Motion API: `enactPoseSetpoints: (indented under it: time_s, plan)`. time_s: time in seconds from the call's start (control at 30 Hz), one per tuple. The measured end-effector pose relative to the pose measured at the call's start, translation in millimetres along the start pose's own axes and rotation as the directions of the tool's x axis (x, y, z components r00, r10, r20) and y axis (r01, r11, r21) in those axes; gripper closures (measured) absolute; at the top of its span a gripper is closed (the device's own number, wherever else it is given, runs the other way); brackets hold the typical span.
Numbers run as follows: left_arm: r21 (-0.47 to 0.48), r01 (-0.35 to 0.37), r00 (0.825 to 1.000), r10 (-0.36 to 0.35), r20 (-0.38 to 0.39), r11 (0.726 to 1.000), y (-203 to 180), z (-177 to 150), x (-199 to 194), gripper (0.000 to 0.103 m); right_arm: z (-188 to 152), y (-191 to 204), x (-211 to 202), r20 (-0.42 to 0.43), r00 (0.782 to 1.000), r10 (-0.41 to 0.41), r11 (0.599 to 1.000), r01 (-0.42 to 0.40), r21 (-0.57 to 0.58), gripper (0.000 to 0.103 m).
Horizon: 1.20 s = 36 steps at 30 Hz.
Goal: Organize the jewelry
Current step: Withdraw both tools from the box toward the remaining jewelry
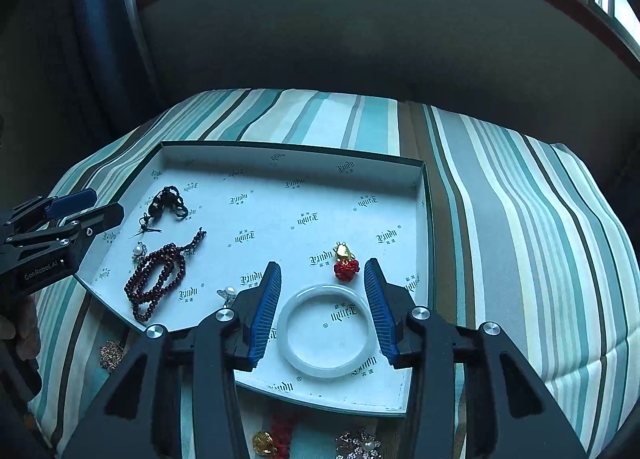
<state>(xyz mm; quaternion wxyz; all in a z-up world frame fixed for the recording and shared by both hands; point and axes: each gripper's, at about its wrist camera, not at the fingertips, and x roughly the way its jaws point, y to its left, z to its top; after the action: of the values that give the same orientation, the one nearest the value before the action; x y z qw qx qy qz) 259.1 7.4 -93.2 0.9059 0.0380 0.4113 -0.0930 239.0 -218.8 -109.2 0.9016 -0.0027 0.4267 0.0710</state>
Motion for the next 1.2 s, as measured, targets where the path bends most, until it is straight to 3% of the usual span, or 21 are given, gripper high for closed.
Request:
enactPoseSetpoints:
  time_s: [0.33, 0.7, 1.2]
  plan:
    - [-0.008, 0.005, 1.000, -0.005, -0.021, 1.000, -10, -42, -34, 0.042, -47, 14, -35, -0.024, 1.000, 0.013, 1.000, -0.013, -0.017, 0.059]
    - [-0.021, 0.005, 0.996, -0.007, -0.092, 1.000, -13, -91, -44, 0.042, -95, 22, -44, -0.095, 0.995, 0.021, 1.000, -0.023, -0.019, 0.059]
    - [0.004, 0.023, 0.990, -0.022, -0.142, 1.000, -26, -107, -30, 0.043, -105, 22, -45, -0.105, 0.994, 0.033, 0.999, -0.034, -0.011, 0.059]
